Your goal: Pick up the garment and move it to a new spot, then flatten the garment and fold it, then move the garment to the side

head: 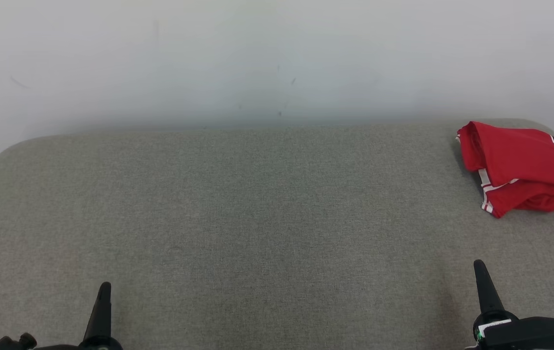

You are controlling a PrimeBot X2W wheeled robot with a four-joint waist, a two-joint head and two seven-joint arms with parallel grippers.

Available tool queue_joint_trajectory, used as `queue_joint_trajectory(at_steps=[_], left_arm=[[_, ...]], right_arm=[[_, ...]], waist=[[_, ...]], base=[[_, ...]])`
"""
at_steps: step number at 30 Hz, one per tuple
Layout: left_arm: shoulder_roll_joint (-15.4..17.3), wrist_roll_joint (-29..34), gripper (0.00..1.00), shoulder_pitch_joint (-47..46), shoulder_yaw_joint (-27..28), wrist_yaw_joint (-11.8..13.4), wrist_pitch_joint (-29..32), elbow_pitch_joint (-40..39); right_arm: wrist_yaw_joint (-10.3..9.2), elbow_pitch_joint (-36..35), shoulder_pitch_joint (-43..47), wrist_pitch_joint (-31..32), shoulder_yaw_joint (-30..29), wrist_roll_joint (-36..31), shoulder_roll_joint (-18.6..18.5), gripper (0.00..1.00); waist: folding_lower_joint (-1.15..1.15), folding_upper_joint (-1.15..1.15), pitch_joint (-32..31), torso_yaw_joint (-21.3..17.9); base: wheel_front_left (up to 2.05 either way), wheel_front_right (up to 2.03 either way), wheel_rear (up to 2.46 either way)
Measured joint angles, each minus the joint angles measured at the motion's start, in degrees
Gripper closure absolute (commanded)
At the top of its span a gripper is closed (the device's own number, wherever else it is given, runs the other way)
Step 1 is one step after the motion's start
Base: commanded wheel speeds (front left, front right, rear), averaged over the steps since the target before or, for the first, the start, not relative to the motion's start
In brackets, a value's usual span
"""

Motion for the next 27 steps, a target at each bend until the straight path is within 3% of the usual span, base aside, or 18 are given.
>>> queue_joint_trajectory(at_steps=[27], left_arm=[[0.0,-15.2,1.00,-2.2,0.5,0.0,3.7,1.1]], right_arm=[[0.00,1.7,-2.4,2.9,-1.2,14.0,0.2,1.00]], waist=[[0.00,0.00,0.4,-0.7]], base=[[0.00,0.00,0.00]])
